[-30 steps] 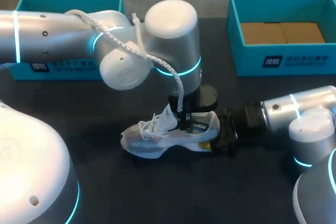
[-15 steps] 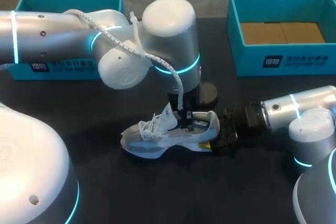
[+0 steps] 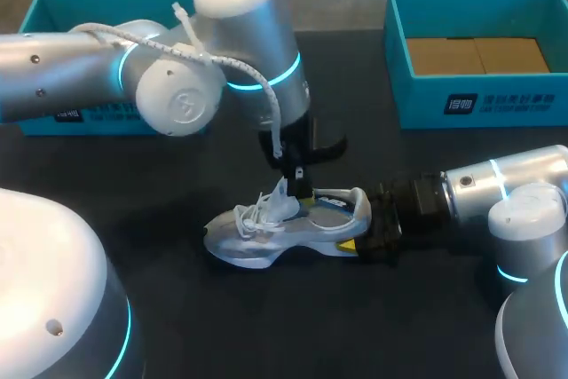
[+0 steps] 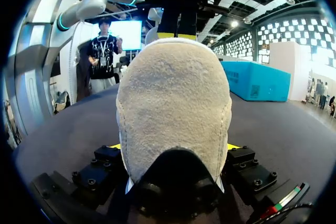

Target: Take the shoe out of the shoebox, open the shoe tongue, remove and reinsert the insole, then place the shoe into the shoebox

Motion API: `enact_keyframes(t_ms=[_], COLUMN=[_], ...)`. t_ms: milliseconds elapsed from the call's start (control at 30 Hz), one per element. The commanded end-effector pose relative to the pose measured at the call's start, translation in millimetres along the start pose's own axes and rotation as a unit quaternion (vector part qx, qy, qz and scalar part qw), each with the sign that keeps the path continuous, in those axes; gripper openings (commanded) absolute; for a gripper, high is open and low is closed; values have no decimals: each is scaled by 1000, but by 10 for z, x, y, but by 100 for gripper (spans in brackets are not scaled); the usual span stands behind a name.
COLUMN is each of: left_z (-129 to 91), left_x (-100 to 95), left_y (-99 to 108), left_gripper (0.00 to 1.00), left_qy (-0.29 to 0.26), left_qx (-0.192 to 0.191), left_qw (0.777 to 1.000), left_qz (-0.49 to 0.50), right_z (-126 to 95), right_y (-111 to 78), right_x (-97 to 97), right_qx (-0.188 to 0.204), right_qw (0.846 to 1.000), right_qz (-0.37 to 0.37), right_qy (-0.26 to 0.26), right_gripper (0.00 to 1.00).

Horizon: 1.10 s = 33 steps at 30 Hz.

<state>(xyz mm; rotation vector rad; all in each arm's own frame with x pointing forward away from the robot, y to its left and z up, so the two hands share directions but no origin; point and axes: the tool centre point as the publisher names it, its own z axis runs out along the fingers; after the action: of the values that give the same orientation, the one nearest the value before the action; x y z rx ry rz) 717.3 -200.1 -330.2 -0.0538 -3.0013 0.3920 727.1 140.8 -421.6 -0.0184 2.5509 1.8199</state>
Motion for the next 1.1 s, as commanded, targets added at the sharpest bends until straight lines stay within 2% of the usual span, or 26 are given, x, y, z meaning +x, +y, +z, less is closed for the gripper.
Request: enact_keyframes(t_ms=[33, 367, 567, 633, 800, 1100], left_z=[-29, -87, -46, -45, -73, -150], left_x=[-23, -33, 9, 13, 25, 76], left_y=[70, 79, -3, -26, -77, -141], left_gripper=[0, 0, 0, 21, 38, 34], left_qy=[13, 26, 7, 3, -19, -53], left_qx=[16, 26, 11, 10, 4, -1], left_qw=[1000, 999, 1000, 1000, 999, 998], left_qz=[3, 13, 23, 25, 29, 38], right_z=[19, 19, 19, 19, 19, 19], right_y=[-20, -20, -20, -20, -20, -20], right_x=[7, 7, 7, 7, 7, 7], right_qx=[1, 1, 1, 1, 1, 1], right_qw=[1000, 1000, 1000, 1000, 1000, 1000], right_qz=[0, 0, 0, 0, 0, 0], right_qy=[-1, -1, -1, -1, -1, -1], right_gripper=[0, 0, 0, 0, 0, 0])
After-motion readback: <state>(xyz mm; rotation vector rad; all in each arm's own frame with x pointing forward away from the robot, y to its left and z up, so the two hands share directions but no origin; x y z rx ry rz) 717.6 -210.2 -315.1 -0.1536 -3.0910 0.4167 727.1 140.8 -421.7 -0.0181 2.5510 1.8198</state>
